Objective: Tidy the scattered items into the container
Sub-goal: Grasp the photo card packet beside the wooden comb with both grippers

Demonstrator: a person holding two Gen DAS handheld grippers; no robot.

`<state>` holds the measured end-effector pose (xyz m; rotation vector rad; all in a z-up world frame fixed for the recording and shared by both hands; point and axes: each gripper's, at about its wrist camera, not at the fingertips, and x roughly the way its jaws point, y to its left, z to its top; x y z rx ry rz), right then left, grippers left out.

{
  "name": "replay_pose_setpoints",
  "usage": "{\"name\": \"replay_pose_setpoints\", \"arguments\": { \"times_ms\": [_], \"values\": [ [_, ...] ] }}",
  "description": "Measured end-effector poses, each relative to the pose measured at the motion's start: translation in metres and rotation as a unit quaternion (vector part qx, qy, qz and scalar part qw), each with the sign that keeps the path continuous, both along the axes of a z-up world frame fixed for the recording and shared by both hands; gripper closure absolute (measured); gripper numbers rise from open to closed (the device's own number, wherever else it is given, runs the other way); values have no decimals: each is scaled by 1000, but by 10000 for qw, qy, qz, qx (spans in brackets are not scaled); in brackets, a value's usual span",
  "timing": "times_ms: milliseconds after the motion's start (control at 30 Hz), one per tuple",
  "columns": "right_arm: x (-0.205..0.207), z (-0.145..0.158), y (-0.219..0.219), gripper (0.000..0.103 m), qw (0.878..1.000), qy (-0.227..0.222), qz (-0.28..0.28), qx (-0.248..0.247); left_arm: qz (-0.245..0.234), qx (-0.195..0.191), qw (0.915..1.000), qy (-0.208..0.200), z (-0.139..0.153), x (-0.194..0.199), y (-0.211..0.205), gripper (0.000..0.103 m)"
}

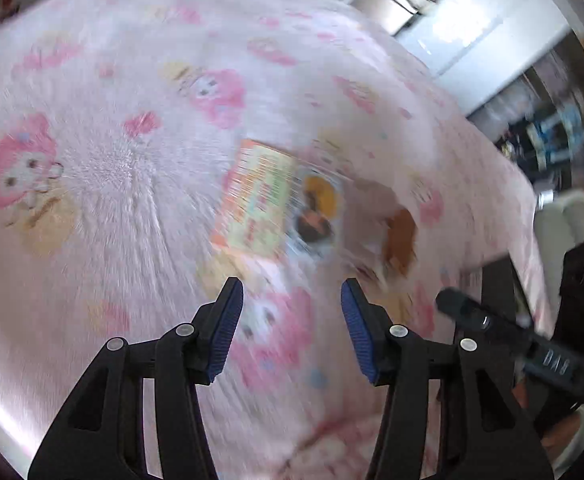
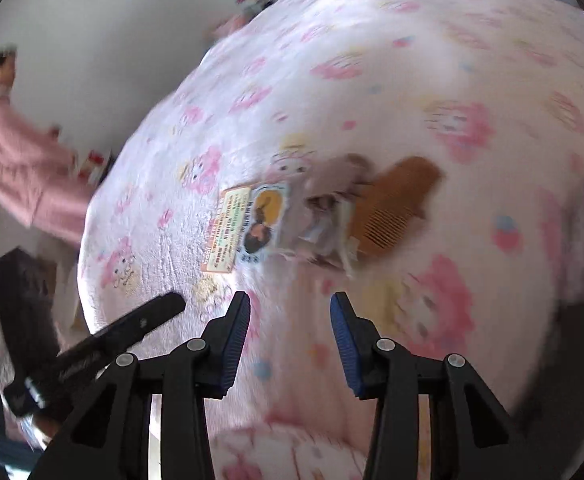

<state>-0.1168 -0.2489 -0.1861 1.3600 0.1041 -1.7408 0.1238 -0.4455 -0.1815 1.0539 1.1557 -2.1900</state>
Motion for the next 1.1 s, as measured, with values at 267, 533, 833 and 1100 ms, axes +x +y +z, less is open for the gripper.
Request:
{"name": "replay_pose_setpoints", "arguments": {
  "times_ms": [267, 533, 833, 1100],
  "values": [
    [-24, -61, -70, 64, 9974, -255, 27, 671, 252, 229, 9994, -107, -52, -29, -67, 51],
    [-17, -69, -77, 73, 9971, -526, 276, 474, -160, 750, 9968, 243, -60, -48, -57, 77],
    [3, -19, 4, 90, 9984, -512, -186, -160, -963, 505, 9912, 748, 5, -28, 20, 89],
    [46, 38, 146, 90, 9952, -328, -734, -564, -2059, 725, 9683, 1211, 56, -35, 120, 85]
  ]
}}
